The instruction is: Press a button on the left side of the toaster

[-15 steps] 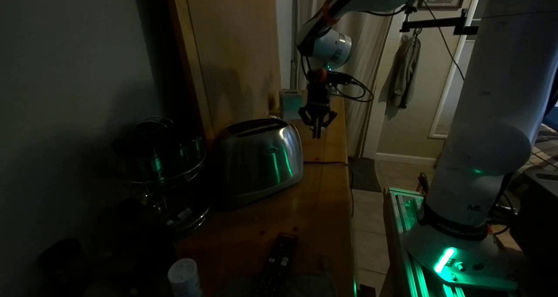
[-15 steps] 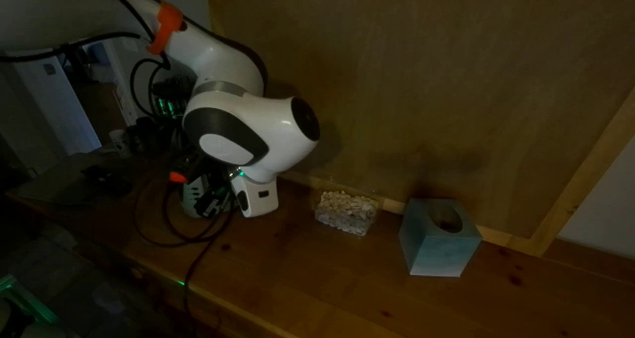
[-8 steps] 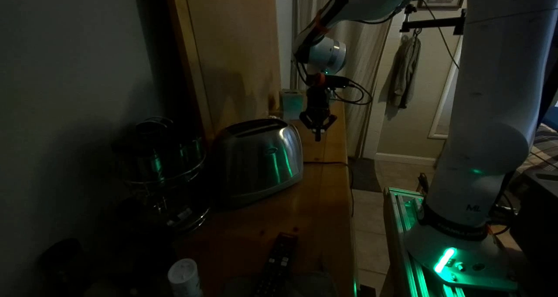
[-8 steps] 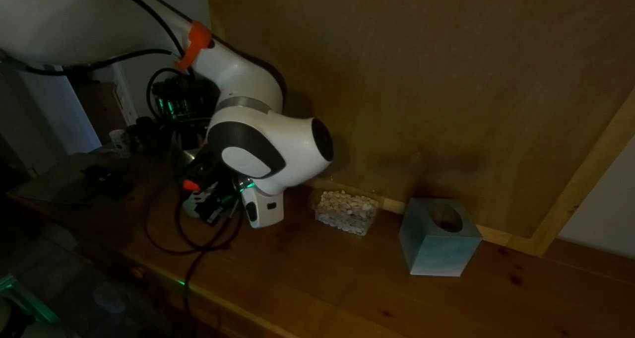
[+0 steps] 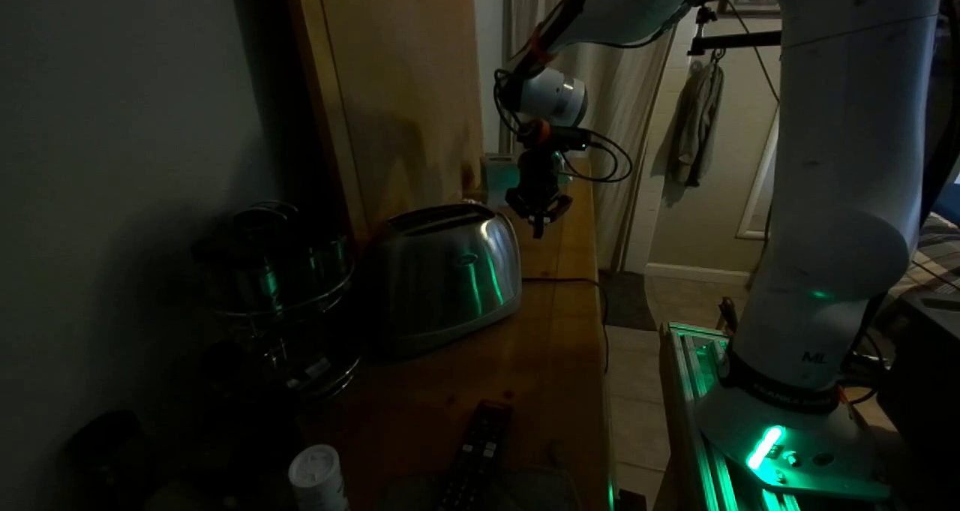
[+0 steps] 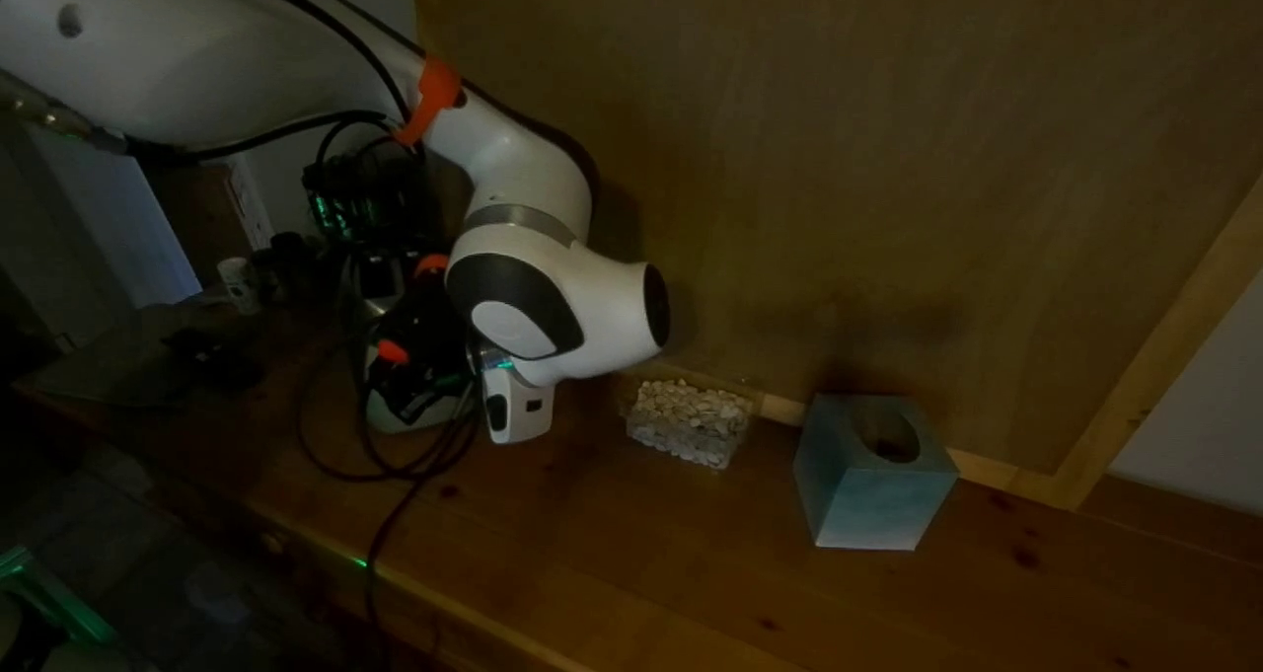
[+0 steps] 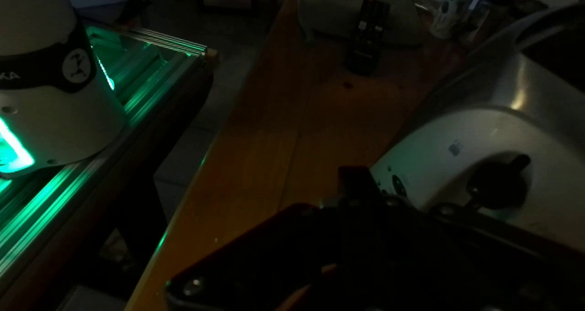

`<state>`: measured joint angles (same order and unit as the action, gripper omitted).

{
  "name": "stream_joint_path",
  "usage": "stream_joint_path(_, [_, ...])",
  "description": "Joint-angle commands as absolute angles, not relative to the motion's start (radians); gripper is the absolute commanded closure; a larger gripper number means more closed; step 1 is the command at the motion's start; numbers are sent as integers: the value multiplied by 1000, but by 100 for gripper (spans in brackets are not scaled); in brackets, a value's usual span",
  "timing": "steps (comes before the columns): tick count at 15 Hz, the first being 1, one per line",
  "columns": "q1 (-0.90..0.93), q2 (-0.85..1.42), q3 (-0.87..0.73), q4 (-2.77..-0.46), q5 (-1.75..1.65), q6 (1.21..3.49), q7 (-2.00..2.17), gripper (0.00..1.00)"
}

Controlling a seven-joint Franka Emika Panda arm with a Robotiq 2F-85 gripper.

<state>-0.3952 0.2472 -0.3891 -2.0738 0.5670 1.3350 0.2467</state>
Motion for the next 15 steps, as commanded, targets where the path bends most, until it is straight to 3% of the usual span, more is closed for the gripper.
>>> stream_joint_path(1, [-396, 253, -388, -2068, 567, 1332, 246, 99])
stream_joint_path(15, [-361, 275, -362, -2062, 545, 1334, 256, 99])
